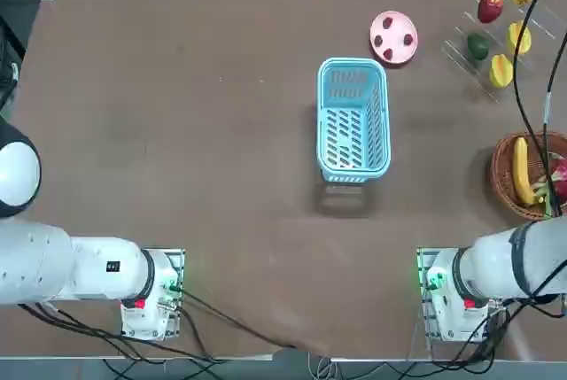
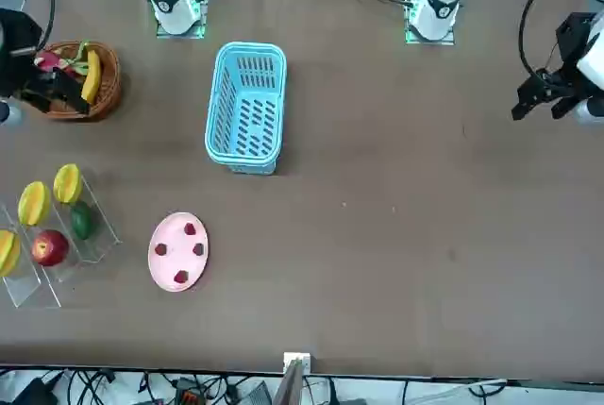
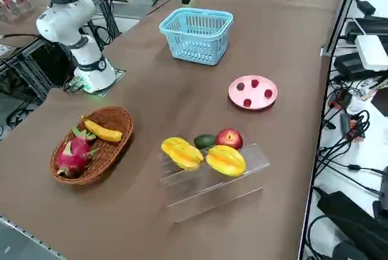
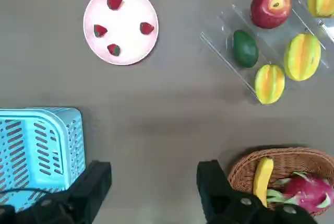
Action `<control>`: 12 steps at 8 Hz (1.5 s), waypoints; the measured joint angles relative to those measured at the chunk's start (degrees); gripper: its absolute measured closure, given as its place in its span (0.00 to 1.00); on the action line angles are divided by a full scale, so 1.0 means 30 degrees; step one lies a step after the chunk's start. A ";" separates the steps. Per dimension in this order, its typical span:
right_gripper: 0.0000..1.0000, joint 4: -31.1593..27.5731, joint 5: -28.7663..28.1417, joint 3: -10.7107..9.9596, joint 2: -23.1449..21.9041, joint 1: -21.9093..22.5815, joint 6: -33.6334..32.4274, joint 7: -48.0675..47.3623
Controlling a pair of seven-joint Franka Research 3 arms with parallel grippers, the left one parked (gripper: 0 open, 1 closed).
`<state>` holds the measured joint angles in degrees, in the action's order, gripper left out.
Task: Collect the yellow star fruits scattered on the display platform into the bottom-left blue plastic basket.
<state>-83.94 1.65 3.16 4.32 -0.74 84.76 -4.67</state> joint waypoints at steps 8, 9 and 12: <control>0.01 -0.0105 0.1786 -0.0055 0.0873 -0.0266 0.0311 -0.0038; 0.01 -0.0098 0.2625 -0.0075 0.1654 -0.0469 0.1139 -0.0039; 0.01 0.1006 0.3064 -0.0156 0.4712 -0.2516 0.4140 0.1821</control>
<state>-80.93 10.84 2.69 18.46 -8.29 97.18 0.79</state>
